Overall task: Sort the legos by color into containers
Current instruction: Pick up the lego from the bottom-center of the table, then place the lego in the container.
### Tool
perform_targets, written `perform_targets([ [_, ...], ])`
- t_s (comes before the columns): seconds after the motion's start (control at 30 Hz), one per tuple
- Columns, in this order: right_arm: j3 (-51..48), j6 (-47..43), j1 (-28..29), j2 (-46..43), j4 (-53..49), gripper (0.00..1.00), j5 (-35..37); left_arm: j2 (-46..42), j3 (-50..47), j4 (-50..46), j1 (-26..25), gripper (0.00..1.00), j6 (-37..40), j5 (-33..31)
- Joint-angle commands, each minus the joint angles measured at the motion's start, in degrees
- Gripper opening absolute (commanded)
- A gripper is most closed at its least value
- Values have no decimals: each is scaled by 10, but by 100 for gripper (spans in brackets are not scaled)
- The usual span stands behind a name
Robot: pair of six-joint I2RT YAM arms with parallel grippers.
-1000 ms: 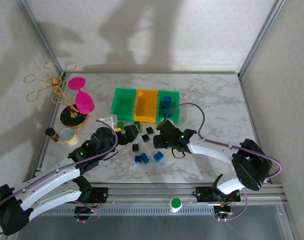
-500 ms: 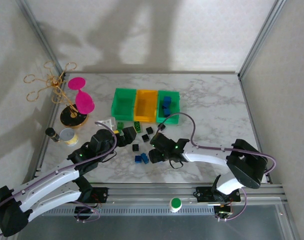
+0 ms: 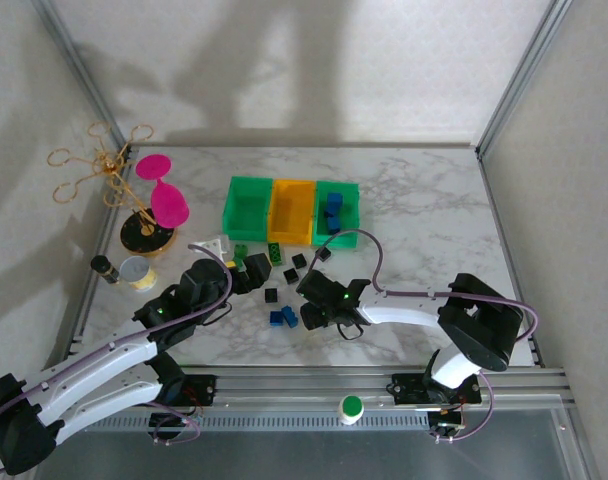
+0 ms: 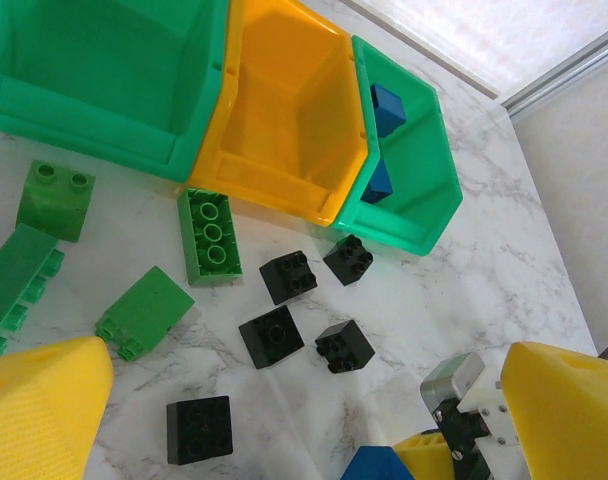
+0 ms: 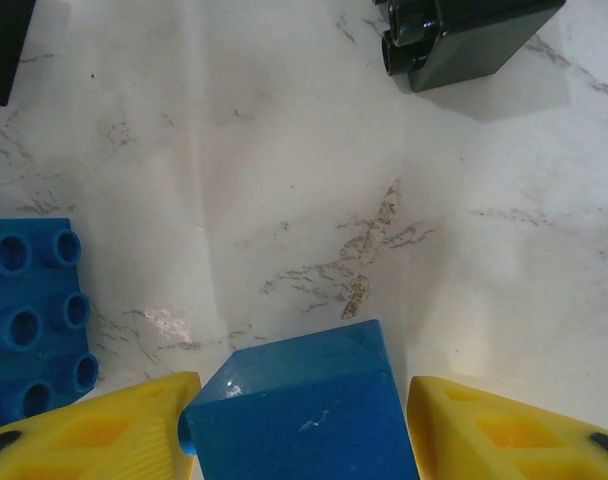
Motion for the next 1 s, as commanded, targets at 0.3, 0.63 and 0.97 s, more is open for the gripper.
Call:
perform_targets([
  [0.3, 32, 7, -1, -27, -35, 50, 27, 0, 6, 1, -4, 100, 7, -13],
  [0.63, 95, -27, -99, -74, -73, 51, 17, 44, 59, 24, -3, 100, 34, 1],
  [0.97, 215, -79, -214, 11, -33, 51, 49, 110, 115, 53, -3, 100, 56, -1],
])
